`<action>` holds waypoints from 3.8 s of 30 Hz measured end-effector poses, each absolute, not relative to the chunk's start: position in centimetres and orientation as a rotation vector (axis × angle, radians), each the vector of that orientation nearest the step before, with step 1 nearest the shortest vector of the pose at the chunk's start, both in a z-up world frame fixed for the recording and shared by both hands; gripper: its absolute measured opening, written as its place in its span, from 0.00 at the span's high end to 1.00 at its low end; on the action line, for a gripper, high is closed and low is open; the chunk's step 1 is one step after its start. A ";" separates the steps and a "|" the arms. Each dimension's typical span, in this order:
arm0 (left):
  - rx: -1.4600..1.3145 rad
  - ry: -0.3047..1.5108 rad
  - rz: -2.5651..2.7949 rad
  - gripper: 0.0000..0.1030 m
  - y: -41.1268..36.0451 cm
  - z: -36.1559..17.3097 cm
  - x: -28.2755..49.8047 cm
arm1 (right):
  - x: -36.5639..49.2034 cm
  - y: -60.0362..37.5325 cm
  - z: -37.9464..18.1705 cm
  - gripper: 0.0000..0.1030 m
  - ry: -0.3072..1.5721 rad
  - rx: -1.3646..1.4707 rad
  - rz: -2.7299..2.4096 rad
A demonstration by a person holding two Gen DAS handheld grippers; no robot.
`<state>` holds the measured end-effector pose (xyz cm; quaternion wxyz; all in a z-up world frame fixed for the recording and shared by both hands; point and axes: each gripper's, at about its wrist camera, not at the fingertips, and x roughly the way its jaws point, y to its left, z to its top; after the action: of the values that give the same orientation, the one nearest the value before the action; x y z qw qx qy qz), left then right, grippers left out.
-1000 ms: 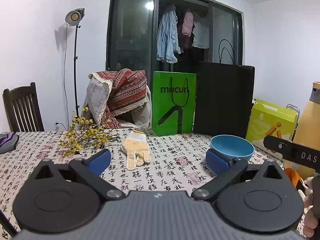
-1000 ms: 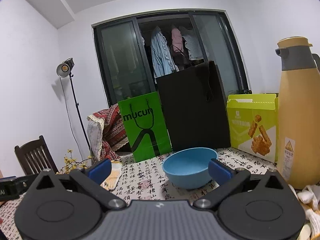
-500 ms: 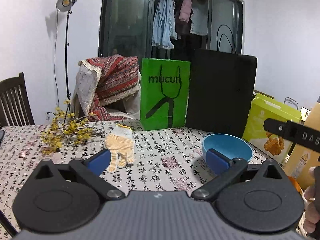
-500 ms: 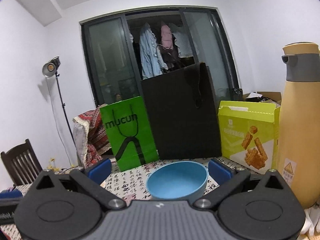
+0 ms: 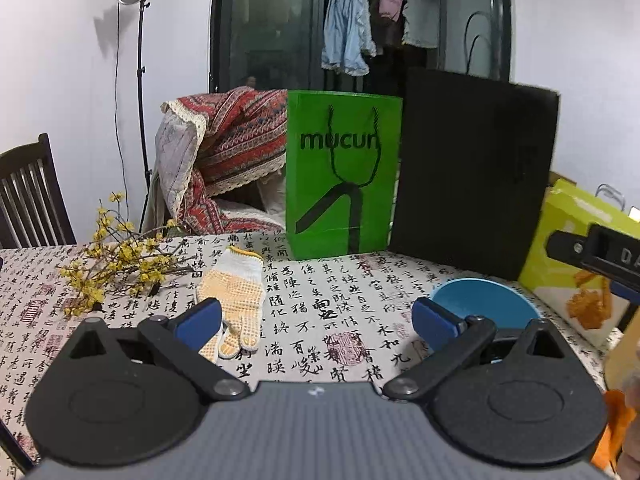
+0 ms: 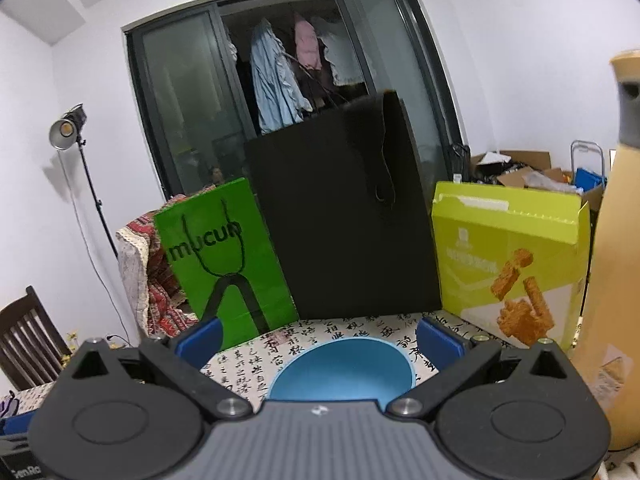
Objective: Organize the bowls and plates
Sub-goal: 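Bring both open grippers down to the blue bowl beside the black bag, then close the left gripper on the bowl rim while the right closes on the opposite rim, then lift the blue bowl with both grippers and pull it away from the bags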
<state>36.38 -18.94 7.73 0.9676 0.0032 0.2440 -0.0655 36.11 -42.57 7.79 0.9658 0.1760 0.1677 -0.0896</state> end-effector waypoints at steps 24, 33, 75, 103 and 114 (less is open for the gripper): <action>-0.079 0.667 -0.060 0.00 -28.1 2.6 45.2 | 39.5 -49.6 0.1 0.00 0.440 0.531 -0.266; -0.109 0.710 -0.110 0.00 -28.4 0.1 46.1 | 40.6 -49.3 -0.6 0.03 0.484 0.507 -0.274; -0.095 0.726 -0.250 0.43 -28.6 -2.0 46.8 | 43.3 -48.0 -2.9 0.71 0.629 0.514 -0.242; -0.130 0.746 -0.272 0.85 -28.6 -2.1 46.7 | 43.4 -47.4 -2.8 0.89 0.628 0.526 -0.246; -0.140 0.714 -0.273 0.86 -28.5 -1.3 46.4 | 42.9 -47.3 -2.1 0.89 0.596 0.533 -0.254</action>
<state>46.36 -28.54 -1.30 0.9255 -0.0683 0.3479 -0.1332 42.87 -47.28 -2.10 0.9134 0.2587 0.2892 -0.1234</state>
